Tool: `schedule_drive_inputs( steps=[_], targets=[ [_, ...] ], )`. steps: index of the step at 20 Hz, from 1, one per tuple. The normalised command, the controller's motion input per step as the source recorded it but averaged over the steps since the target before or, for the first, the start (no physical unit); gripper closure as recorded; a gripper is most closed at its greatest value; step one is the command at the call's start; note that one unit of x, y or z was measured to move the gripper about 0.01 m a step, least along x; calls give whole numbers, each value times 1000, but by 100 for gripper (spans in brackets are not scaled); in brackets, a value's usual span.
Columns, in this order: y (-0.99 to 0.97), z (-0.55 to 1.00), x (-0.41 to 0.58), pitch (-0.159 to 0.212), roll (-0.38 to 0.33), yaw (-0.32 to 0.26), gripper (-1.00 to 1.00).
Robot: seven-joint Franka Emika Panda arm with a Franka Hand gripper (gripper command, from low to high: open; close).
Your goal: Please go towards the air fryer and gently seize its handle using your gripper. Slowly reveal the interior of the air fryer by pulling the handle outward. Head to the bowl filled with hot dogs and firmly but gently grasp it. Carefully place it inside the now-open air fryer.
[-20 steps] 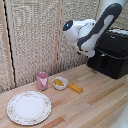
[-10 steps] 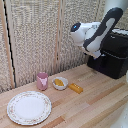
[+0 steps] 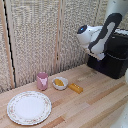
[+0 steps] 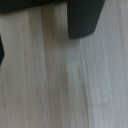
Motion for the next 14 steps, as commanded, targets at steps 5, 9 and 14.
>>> schedule_drive_inputs(
  steps=[5, 9, 14],
  targets=[
    [-523, -182, -347, 0, -90, 110, -100],
    [-529, -86, -99, -3, -47, 125, -100],
    [-320, 0, -14, 7, -28, 68, 100]
  ],
)
